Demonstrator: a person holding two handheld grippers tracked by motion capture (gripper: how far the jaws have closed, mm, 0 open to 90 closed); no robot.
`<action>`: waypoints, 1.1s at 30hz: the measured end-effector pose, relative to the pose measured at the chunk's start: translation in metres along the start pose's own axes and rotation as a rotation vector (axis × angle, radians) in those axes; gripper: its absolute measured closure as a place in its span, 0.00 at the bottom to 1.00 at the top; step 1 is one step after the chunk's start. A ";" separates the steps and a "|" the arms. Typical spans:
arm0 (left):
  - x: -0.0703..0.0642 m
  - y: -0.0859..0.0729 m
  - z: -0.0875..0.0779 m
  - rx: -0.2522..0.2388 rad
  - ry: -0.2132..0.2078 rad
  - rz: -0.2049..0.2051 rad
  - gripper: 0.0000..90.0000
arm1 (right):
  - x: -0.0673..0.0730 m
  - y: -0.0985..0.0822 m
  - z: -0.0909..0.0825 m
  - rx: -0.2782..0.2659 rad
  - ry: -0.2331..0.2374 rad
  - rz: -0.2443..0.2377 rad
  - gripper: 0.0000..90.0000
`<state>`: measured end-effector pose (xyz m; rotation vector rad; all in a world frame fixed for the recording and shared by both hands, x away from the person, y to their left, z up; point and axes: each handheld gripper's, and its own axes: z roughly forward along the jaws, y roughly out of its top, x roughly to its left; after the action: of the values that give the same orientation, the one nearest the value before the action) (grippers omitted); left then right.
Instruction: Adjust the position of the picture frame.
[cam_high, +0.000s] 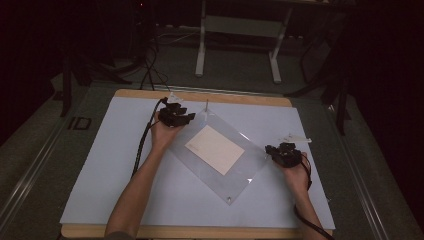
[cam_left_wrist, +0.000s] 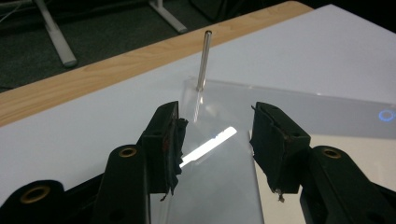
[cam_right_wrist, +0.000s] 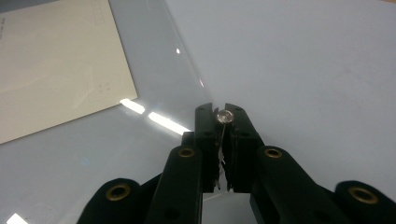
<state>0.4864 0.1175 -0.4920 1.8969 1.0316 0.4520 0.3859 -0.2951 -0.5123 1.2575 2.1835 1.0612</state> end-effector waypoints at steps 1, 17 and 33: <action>0.000 0.000 0.003 0.007 0.003 -0.002 0.57 | 0.000 0.000 0.000 0.001 0.000 0.002 0.94; -0.001 0.017 0.040 0.054 0.012 0.002 0.60 | 0.000 0.000 0.000 -0.005 0.002 0.011 0.94; -0.004 0.034 0.078 0.071 -0.009 -0.030 0.61 | -0.001 0.001 0.002 -0.012 0.007 0.013 0.94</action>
<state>0.5516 0.0641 -0.5037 1.9420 1.0811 0.3941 0.3883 -0.2950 -0.5131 1.2667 2.1738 1.0835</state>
